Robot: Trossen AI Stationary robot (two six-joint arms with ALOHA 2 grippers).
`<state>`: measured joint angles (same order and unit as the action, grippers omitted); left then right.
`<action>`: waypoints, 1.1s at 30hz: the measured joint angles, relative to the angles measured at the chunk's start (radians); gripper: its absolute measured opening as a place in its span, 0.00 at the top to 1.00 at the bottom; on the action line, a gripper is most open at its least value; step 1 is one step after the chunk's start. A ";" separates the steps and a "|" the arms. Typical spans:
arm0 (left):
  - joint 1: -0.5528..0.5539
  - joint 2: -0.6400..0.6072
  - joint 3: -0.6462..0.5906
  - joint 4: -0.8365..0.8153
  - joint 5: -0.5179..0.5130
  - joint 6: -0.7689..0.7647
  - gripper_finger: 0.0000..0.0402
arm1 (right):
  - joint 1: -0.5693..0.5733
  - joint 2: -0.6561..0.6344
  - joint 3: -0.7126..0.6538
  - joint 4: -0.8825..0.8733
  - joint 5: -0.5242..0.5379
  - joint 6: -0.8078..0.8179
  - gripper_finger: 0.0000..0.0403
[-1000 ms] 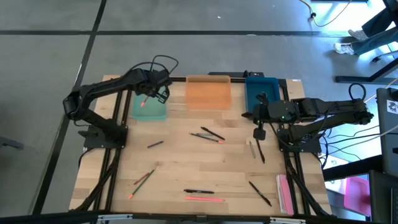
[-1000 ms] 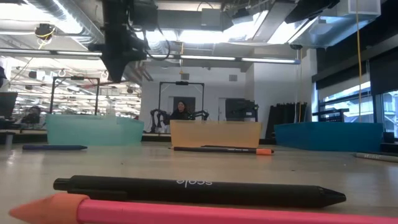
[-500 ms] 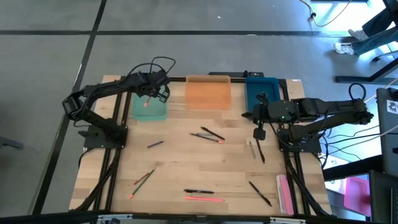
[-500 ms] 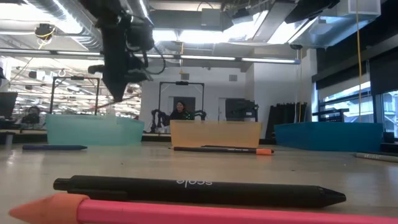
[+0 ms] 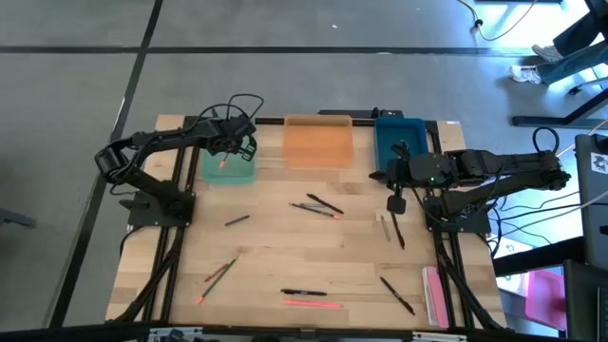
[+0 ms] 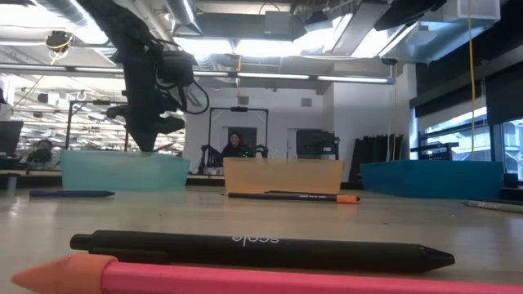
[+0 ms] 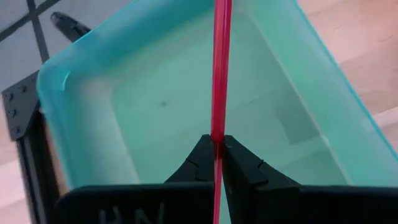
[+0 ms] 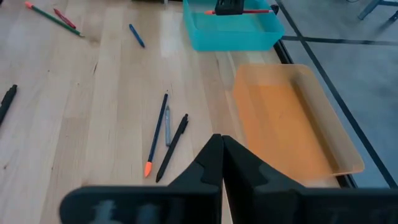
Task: Sort crayons/erasers/pens/pencils in bins
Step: Put the red pencil into the light blue bin
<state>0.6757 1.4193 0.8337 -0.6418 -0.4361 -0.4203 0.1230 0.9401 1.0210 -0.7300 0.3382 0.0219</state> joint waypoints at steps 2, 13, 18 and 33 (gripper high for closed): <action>0.010 0.000 -0.010 0.026 0.013 0.013 1.00 | 0.000 0.000 0.000 0.001 0.000 0.000 0.98; 0.044 0.000 -0.072 0.108 0.038 0.039 0.98 | 0.000 0.000 0.000 0.008 0.000 0.003 0.98; 0.052 0.000 -0.099 0.130 0.038 0.039 0.98 | 0.000 0.000 0.000 0.008 0.000 0.003 0.98; 0.052 0.000 -0.099 0.131 0.038 0.012 0.92 | 0.000 0.000 0.000 0.008 0.001 0.000 0.98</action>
<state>0.7277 1.4193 0.7349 -0.5106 -0.3985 -0.4084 0.1228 0.9405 1.0210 -0.7223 0.3389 0.0216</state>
